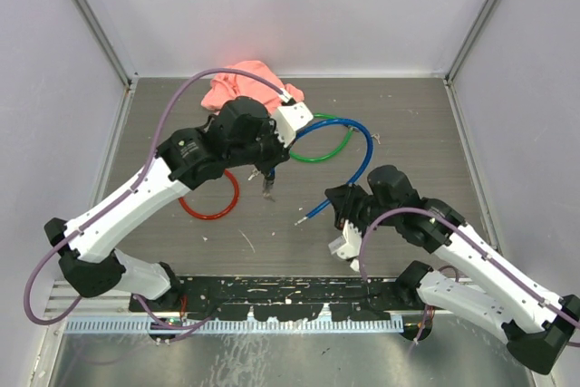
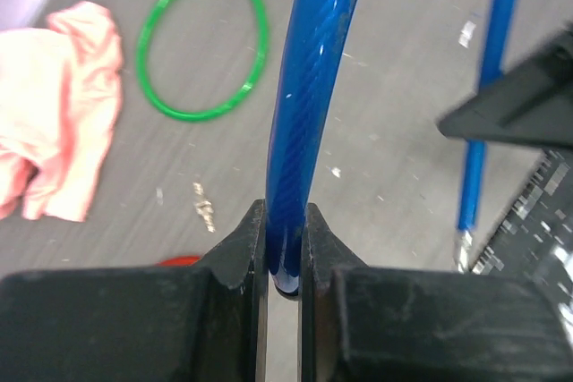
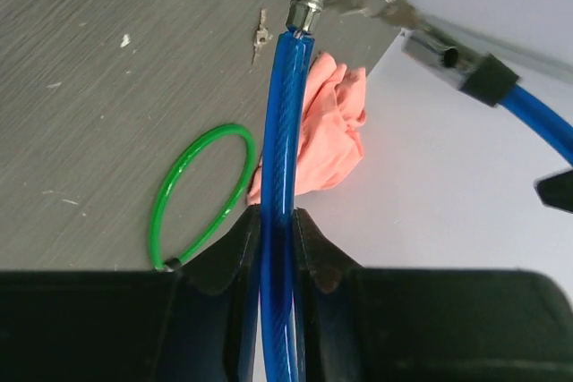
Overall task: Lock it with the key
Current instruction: Lock the lock.
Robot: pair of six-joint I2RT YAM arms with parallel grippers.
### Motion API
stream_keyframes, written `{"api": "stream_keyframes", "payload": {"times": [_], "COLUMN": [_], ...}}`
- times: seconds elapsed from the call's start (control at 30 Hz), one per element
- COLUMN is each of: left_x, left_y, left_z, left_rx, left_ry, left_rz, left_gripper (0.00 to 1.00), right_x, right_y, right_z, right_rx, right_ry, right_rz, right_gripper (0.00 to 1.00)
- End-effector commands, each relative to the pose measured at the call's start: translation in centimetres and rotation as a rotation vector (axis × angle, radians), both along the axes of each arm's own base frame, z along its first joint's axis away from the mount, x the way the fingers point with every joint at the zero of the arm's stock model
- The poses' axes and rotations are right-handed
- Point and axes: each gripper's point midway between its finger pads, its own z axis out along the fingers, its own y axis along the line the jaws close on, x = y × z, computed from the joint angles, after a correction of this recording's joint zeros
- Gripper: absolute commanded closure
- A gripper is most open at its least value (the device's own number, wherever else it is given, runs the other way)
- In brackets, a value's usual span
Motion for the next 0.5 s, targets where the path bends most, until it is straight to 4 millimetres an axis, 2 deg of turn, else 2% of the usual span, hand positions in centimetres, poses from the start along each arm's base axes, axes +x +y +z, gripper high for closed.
{"api": "stream_keyframes", "payload": {"times": [0.0, 0.1, 0.17, 0.3, 0.47], "left_x": [5.3, 6.0, 6.1, 6.1, 5.6], "left_y": [0.0, -0.1, -0.5, -1.0, -0.9], "left_z": [5.7, 6.4, 6.9, 7.8, 8.8], "left_rx": [-0.087, -0.125, -0.161, -0.22, -0.306], "left_ry": [-0.274, -0.289, -0.287, -0.273, -0.248], "left_rz": [0.207, 0.249, 0.258, 0.272, 0.299], "left_gripper": [1.0, 1.0, 1.0, 1.0, 1.0], "right_x": [1.7, 2.1, 2.0, 3.2, 3.4], "right_y": [1.5, 1.5, 1.1, -0.1, -0.1], "right_z": [7.6, 9.1, 8.8, 8.6, 9.2], "right_rx": [0.253, 0.365, 0.379, 0.375, 0.389], "right_ry": [0.142, 0.284, 0.326, 0.458, 0.6], "right_rz": [-0.192, -0.315, -0.365, -0.582, -0.715], "right_gripper": [0.99, 0.99, 0.99, 0.99, 0.99]}}
